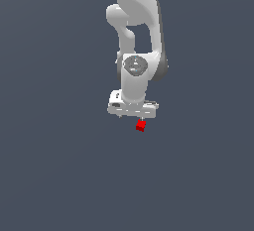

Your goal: Pick up the red cube and move it to a goal position.

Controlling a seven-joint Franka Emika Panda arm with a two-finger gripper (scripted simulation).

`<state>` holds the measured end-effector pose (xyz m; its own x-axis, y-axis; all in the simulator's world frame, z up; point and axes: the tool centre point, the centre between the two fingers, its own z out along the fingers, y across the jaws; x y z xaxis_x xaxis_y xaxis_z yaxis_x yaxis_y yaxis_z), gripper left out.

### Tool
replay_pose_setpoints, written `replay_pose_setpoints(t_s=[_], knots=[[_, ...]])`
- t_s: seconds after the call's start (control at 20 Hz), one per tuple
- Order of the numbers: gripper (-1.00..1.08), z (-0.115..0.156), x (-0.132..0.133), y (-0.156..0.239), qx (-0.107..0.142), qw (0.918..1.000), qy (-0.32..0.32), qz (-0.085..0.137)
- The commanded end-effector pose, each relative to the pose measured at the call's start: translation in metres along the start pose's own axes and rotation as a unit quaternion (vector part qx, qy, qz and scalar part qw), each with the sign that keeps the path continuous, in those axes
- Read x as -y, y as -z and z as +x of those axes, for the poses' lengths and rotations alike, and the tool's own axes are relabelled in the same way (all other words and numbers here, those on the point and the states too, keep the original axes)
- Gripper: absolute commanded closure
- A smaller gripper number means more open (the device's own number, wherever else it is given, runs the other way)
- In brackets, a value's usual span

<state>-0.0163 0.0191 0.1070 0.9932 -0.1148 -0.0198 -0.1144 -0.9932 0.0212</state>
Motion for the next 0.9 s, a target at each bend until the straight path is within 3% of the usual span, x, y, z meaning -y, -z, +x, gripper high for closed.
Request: replay_pose_setpoints(t_s=[0.0, 0.45, 0.85], knots=[[-0.92, -0.004, 0.010, -0.017, -0.001, 0.9997, -0.022, 0.002], [-0.92, -0.012, 0.041, -0.068, -0.007, 0.9956, -0.093, 0.009], [-0.92, -0.012, 0.053, -0.086, -0.009, 0.9929, -0.118, 0.012]])
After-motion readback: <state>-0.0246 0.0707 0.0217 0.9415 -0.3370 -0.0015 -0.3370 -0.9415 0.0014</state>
